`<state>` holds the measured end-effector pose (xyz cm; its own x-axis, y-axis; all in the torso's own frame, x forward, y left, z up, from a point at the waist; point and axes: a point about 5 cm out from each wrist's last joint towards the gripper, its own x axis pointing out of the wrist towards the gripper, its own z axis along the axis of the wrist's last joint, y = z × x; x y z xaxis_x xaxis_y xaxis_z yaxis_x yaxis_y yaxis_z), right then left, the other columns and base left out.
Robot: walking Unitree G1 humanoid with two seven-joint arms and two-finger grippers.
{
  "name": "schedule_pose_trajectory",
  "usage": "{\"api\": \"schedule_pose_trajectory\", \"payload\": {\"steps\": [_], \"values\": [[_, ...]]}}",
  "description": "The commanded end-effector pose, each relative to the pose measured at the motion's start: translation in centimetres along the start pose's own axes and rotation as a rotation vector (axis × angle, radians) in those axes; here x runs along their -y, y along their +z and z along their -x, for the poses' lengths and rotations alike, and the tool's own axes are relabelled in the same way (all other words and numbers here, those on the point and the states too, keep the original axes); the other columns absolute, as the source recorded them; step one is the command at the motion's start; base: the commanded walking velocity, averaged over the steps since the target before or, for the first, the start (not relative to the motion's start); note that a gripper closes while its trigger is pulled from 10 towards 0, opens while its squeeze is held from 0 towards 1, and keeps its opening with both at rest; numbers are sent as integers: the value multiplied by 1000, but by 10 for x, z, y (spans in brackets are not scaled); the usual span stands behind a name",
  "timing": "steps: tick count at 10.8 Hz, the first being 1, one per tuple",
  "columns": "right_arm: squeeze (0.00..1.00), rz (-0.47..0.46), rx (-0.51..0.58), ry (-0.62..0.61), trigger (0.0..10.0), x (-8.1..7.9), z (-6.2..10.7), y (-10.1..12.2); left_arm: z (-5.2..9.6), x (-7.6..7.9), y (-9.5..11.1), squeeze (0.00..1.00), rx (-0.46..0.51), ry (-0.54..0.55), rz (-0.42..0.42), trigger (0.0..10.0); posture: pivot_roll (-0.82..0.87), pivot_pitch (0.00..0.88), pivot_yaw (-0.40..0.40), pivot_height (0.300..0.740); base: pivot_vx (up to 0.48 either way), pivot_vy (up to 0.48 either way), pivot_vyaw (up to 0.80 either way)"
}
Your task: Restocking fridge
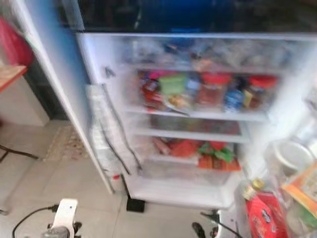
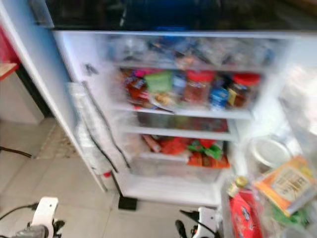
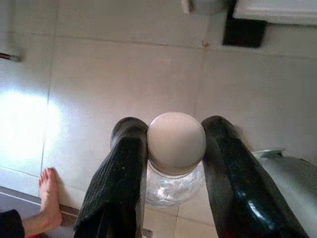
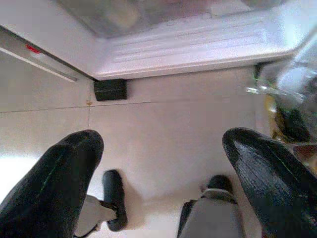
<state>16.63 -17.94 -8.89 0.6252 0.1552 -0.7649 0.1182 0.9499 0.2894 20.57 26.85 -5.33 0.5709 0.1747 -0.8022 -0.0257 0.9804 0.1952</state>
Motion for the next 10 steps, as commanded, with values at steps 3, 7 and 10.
{"api": "schedule_pose_trajectory", "payload": {"steps": [3,7,10], "values": [[0,33,-26,-47,10000,6,2,-3,0,0,2,0,27,-11,-28,10000,3,0,32,740,0,0,0],[0,39,-41,-84,10000,9,2,-4,3,3,18,0,243,-19,-30,10000,9,0,34,740,0,0,0],[0,77,-57,-99,10000,10,3,-6,7,7,26,0,354,-79,-55,10000,6,0,42,740,0,0,0]]}}
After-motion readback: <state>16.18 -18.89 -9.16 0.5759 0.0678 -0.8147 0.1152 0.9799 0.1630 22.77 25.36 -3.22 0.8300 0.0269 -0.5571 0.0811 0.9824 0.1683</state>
